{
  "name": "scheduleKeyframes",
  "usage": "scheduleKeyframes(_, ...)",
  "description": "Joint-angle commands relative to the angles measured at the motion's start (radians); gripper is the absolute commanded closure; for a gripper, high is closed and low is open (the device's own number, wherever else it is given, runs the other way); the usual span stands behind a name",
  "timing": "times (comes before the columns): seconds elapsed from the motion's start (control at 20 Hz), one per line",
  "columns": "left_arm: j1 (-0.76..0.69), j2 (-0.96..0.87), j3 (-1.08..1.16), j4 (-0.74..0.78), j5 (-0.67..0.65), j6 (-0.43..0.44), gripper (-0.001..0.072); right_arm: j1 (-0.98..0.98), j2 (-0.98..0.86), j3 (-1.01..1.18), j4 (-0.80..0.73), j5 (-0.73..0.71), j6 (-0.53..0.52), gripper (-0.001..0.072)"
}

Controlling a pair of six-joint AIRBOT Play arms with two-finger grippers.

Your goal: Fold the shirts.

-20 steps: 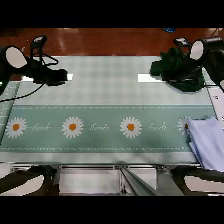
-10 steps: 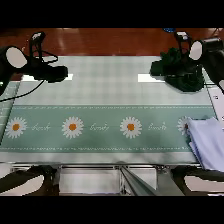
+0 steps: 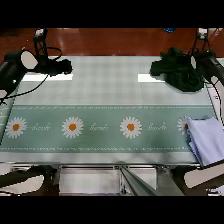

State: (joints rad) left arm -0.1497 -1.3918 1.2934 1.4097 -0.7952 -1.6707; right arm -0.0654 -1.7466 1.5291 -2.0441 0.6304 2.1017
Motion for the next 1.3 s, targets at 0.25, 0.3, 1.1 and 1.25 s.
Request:
scheduleKeyframes(0.25,0.000,-0.009,0.000,0.001,0.047,0.027,0.0200,-0.119,-0.288,0.278,0.387,0.119,-0.238,0.0305)
scheduleKeyframes(0.3,0.000,-0.009,0.000,0.001,0.046,0.027,0.0200,-0.119,-0.306,0.298,0.390,0.162,-0.245,0.0306)
scheduleKeyframes(1.1,-0.155,0.558,-0.382,-0.140,-0.279,0.021,0.0200,-0.014,0.276,0.324,0.524,0.223,-0.626,0.0689)
scheduleKeyframes(1.25,-0.074,0.650,-0.441,-0.098,-0.279,-0.013,0.0200,0.055,0.408,0.348,0.525,0.250,-0.690,0.0689)
